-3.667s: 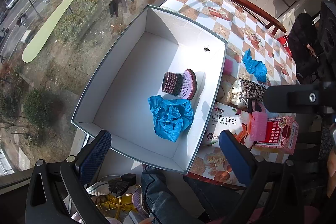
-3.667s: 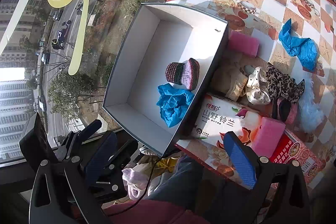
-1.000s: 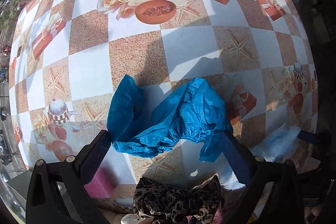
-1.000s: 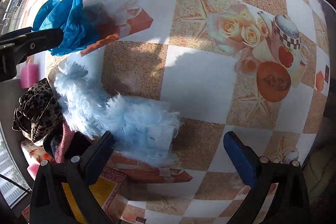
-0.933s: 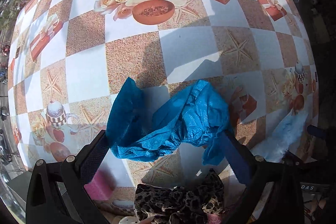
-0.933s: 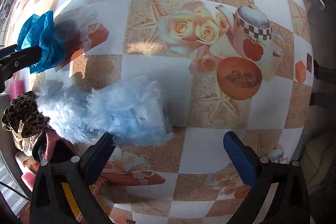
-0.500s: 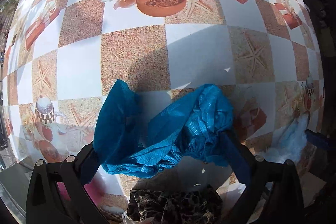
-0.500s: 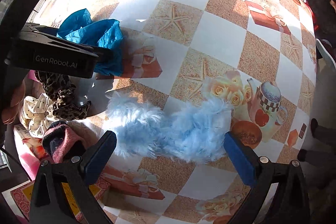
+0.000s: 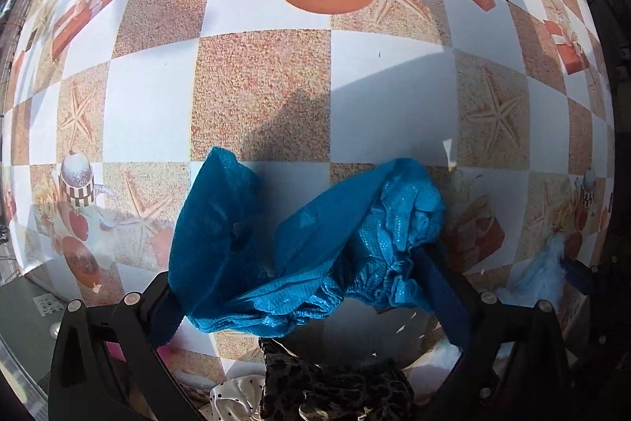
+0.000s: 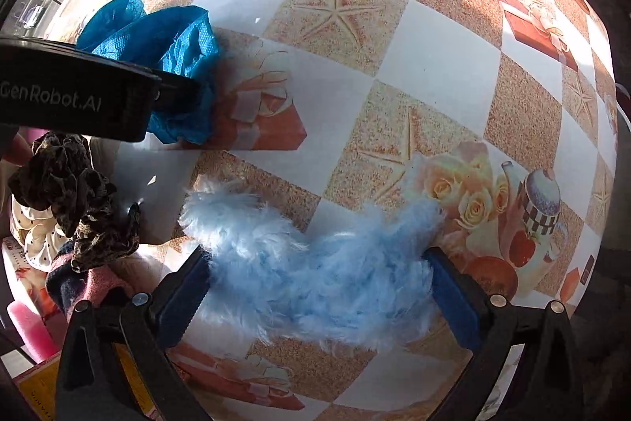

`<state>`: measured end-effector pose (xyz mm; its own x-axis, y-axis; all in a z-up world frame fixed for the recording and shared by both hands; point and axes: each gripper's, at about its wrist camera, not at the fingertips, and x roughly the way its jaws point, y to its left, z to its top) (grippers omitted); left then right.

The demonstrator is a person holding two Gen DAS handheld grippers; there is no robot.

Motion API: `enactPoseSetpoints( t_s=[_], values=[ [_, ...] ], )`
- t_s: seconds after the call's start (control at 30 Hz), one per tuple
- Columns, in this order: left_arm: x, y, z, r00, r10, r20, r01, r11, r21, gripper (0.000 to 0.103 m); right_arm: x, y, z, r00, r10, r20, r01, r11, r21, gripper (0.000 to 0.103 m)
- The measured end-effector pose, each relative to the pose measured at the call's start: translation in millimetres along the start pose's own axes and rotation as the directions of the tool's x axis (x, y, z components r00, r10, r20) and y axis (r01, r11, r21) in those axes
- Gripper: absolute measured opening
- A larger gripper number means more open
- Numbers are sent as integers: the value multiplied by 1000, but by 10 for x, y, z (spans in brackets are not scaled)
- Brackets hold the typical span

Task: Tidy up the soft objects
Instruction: 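Grasp the second blue bag with the left gripper while the right grasps the fluffy blue boa, then carry the blue bag and fluffy boa in both grippers over the white box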

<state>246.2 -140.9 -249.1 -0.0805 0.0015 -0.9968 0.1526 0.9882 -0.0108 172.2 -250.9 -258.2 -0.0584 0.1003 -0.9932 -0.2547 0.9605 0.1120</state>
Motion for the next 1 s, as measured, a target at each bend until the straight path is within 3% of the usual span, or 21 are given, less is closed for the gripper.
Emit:
enactPoseSetpoints(
  t_s=[0.07,0.1,0.2,0.23,0.27,0.47,0.77,1.0],
  values=[
    [-33,-32,11,1000,-12,22,11,1000,28,91,-18,-55,7,1000,27,-12,-27,999,20,102],
    [-76,-81,1,999,-18,32,16,999,46,78,-44,-88,4,1000,23,-8,-23,999,24,99],
    [-222,-151,-51,997,-58,47,54,995,84,35,-149,-221,-54,1000,23,17,-24,999,44,78],
    [-259,-172,-60,997,-57,53,52,995,86,29,-182,-265,-70,999,32,27,-34,998,54,63],
    [-306,-223,-80,997,-33,75,26,995,93,27,-230,-369,-101,997,72,32,-74,995,71,43],
    [-792,-129,-298,979,-17,202,1,997,77,24,-476,-726,-171,984,164,67,-173,968,184,42],
    [-1291,100,-849,947,-58,317,41,997,60,24,-1104,-840,-580,960,231,156,-265,930,256,43],
    [-1478,164,-1410,939,-106,326,68,990,126,24,-1382,-318,-846,949,233,214,-293,903,313,43]
  ],
)
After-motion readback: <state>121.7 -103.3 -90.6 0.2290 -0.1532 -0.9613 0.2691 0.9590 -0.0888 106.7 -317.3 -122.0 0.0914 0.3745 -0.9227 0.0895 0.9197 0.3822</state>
